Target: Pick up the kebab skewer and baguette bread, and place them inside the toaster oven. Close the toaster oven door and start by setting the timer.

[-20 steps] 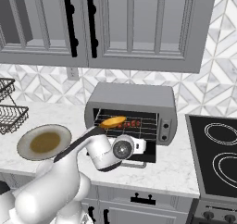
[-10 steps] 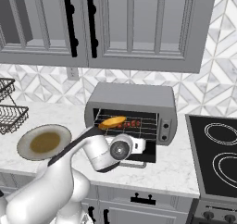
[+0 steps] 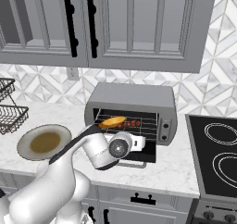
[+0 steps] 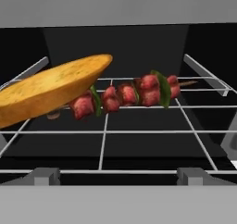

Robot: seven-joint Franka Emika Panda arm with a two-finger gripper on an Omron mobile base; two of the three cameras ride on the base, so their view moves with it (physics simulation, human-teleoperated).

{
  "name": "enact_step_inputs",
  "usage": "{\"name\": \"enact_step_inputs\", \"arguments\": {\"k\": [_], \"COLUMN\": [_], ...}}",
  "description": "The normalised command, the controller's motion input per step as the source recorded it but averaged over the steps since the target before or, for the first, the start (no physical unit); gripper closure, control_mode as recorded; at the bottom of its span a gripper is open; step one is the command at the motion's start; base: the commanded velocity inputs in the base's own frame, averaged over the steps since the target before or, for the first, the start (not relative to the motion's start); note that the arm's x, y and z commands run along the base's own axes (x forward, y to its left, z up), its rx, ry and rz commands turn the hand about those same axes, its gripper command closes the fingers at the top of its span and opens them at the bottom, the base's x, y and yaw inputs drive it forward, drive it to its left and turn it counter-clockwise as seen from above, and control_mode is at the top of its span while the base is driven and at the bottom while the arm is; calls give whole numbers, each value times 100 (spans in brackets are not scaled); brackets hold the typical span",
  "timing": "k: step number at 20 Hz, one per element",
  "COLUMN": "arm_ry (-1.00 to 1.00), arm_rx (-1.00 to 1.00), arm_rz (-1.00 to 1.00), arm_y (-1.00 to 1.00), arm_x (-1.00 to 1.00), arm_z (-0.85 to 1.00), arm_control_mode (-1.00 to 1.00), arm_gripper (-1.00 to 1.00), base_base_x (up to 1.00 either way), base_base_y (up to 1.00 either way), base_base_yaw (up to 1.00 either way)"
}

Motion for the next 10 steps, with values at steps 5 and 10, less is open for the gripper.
{"name": "enact_step_inputs", "arguments": {"k": [5,10], "arm_ry": [0,0], "arm_rx": [0,0], "arm_rz": [0,0], "arm_y": [0,0], "arm_x": [21,9], "arm_z": [0,0], "arm_control_mode": [-100,-100], "arm_gripper": [-100,-100], "base_base_x": [0,0], "base_base_y": [0,0], "base_base_yaw": [0,0]}}
